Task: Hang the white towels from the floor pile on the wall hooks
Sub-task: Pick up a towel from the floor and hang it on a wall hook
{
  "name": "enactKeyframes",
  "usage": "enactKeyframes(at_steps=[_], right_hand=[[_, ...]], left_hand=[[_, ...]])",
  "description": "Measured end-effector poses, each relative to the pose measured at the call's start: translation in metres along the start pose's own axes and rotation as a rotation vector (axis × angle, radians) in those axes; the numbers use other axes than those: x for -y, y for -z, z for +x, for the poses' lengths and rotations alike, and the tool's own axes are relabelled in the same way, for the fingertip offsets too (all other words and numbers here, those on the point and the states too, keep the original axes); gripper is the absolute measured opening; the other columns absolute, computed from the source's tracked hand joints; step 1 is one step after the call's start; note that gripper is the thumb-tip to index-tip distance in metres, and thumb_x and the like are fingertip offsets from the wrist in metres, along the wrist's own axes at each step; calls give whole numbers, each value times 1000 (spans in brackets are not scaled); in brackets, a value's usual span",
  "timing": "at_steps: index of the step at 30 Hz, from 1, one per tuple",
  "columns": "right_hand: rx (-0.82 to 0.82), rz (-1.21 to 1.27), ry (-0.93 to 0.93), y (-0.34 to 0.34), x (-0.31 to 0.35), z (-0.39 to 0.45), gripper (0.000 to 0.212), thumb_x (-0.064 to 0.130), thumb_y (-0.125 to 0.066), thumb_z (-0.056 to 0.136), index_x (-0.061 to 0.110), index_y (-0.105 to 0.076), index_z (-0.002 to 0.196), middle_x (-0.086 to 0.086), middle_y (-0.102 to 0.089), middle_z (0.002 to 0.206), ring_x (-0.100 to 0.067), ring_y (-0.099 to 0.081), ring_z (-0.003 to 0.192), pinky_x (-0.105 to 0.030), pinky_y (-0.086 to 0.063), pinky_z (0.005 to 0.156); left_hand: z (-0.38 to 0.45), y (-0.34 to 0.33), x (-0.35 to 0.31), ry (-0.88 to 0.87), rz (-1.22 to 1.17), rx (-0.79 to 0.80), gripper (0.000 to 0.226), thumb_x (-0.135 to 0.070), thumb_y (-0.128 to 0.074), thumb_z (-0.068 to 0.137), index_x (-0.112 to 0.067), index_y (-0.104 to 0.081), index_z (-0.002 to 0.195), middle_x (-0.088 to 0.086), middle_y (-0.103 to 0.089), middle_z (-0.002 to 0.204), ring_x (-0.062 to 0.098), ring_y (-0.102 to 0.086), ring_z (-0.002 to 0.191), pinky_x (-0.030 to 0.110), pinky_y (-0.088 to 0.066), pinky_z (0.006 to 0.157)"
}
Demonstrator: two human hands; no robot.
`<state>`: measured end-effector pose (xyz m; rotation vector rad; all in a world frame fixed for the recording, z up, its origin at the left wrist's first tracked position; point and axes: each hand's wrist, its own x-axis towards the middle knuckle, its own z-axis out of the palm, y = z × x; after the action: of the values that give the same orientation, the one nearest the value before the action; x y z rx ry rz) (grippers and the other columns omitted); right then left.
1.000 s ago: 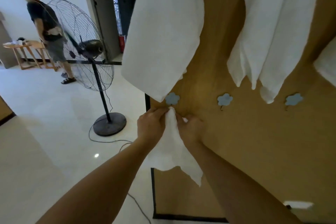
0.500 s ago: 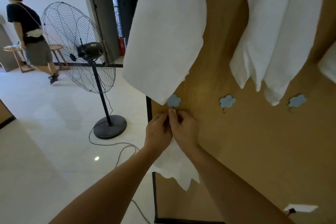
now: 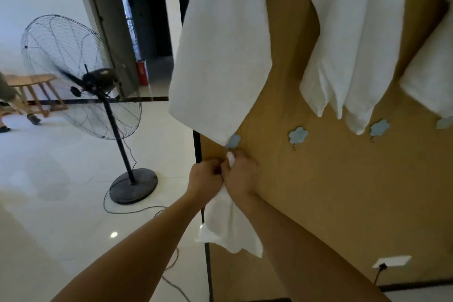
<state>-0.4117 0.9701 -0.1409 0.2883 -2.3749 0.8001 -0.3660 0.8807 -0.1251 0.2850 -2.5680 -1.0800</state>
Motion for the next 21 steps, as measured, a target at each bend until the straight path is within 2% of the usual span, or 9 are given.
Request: enactKeyframes(at_steps=[2,4,6,8,11,13,15,17,21], right_hand=[[-10,-66,-71,5,7,-3,42,44,-46,93,15,-63,68,-1,-62,57,-13,-55,48,-20,-29,51],[67,-85,-130,13,8,-5,46,44,-39,100,15,-66,77,-2,-68,71,-16,-62,62,-21,-34,56],[302,-32,-215,21,9,-10,28,41,-52,96,16,-66,98,-2,-69,94,-20,-66,85,-26,-45,67],[409,-22,-283,26,11,-19,32,44,-62,90,18,-63,109,-2,-70,106,-20,-66,96,-28,-49,77],[389,-2,-353,39,19,-31,50,47,-71,83,18,-56,120,-3,-66,116,-22,-64,105,-28,-48,81],[360,-48,-389,51,22,-41,64,50,-73,78,17,-50,129,-4,-63,123,-26,-61,112,-31,-50,85],[332,-104,-438,67,25,-53,75,53,-71,77,19,-45,138,-4,-61,129,-27,-57,118,-35,-50,91],[300,-134,-474,85,24,-63,79,55,-70,76,21,-43,142,-4,-60,131,-27,-56,120,-36,-50,95],[208,-195,-531,136,13,-86,76,55,-68,75,25,-45,141,-2,-63,127,-26,-59,115,-38,-51,93]], left_hand=[[2,9,1,-56,55,74,28,-14,-52,93,-23,-67,70,-9,-65,69,7,-57,64,14,-35,54],[5,19,4,-103,104,143,27,-14,-52,89,-25,-67,70,-9,-68,73,12,-60,69,17,-39,56],[7,31,5,-162,147,174,26,-16,-50,89,-27,-64,70,-12,-64,72,12,-59,69,15,-37,54],[7,42,5,-230,162,169,28,-16,-51,90,-31,-56,66,-17,-55,66,8,-53,63,11,-30,50],[6,52,8,-300,107,187,19,-15,-50,90,-23,-67,85,-11,-56,70,13,-58,69,18,-37,55],[6,55,7,-348,112,205,25,-17,-49,89,-20,-69,104,-3,-67,86,21,-65,84,26,-49,68],[0,58,1,-402,98,204,32,-19,-51,91,-24,-67,119,0,-71,105,23,-65,99,32,-54,84],[-8,59,-10,-457,74,208,32,-18,-53,93,-22,-64,123,2,-69,114,23,-64,104,34,-53,91],[-32,53,-45,-593,87,273,32,-20,-50,94,-24,-61,124,-1,-63,122,20,-62,105,29,-51,88]])
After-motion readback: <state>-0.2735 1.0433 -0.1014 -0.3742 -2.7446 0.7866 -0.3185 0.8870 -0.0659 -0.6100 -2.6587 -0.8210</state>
